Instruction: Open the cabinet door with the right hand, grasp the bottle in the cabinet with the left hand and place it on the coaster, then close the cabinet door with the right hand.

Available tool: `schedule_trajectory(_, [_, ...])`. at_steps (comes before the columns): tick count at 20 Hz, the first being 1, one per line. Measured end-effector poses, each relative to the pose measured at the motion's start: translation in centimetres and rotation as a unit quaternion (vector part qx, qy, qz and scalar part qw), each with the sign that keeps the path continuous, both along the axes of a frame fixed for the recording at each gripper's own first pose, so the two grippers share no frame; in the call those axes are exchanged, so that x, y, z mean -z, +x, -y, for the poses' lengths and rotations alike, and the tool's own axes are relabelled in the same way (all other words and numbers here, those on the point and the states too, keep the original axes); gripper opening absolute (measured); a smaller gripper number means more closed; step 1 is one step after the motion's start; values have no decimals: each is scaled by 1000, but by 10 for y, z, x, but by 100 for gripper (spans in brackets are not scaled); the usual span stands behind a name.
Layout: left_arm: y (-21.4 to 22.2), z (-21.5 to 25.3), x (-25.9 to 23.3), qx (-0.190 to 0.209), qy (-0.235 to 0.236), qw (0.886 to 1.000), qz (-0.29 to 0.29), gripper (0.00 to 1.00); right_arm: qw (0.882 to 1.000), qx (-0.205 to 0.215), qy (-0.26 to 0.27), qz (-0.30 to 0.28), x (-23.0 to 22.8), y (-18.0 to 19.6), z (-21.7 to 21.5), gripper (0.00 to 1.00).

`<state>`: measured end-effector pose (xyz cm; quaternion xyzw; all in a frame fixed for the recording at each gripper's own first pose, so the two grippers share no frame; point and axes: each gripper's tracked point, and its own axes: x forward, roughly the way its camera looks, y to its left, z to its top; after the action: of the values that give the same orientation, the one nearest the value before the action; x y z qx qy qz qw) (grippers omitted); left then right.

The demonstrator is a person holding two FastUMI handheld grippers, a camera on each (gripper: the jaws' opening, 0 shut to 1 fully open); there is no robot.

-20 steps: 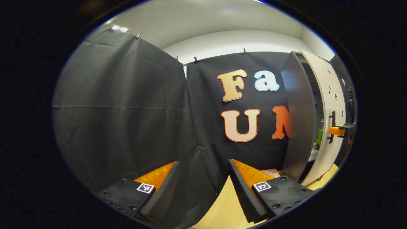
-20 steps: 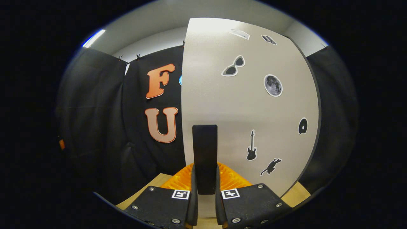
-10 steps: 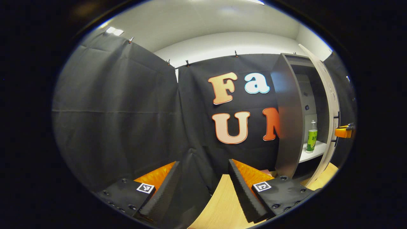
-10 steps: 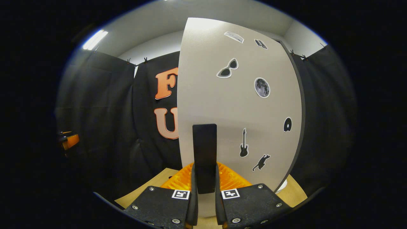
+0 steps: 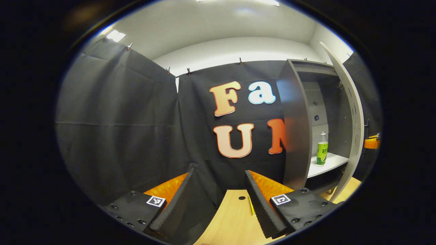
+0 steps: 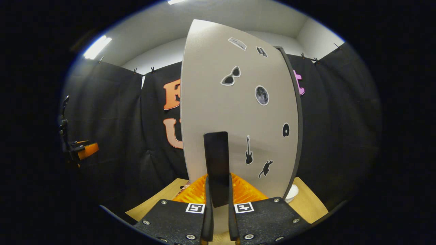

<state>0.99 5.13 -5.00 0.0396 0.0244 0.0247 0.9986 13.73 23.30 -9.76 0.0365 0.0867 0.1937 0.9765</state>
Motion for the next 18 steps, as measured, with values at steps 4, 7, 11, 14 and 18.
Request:
schedule_trajectory(4, [0, 14, 1, 30, -6, 1000, -4, 97, 1000, 28, -8, 3, 0, -1, 13, 16])
schedule_trajectory(7, [-2, 28, 3, 55, -14, 998, -8, 97, 999, 49, -12, 4, -1, -3, 27, 12])
schedule_trajectory(11, [-4, 44, 5, 91, -20, 996, -15, 97, 997, 71, -11, 3, -2, -7, 39, 7])
schedule_trajectory(14, [-2, 49, 6, 104, -18, 994, -16, 99, 996, 86, -6, 0, -2, -8, 47, 6])
schedule_trajectory(18, [-4, 61, 9, 112, -34, 993, -27, 98, 995, 101, -20, 2, -2, -7, 61, 4])
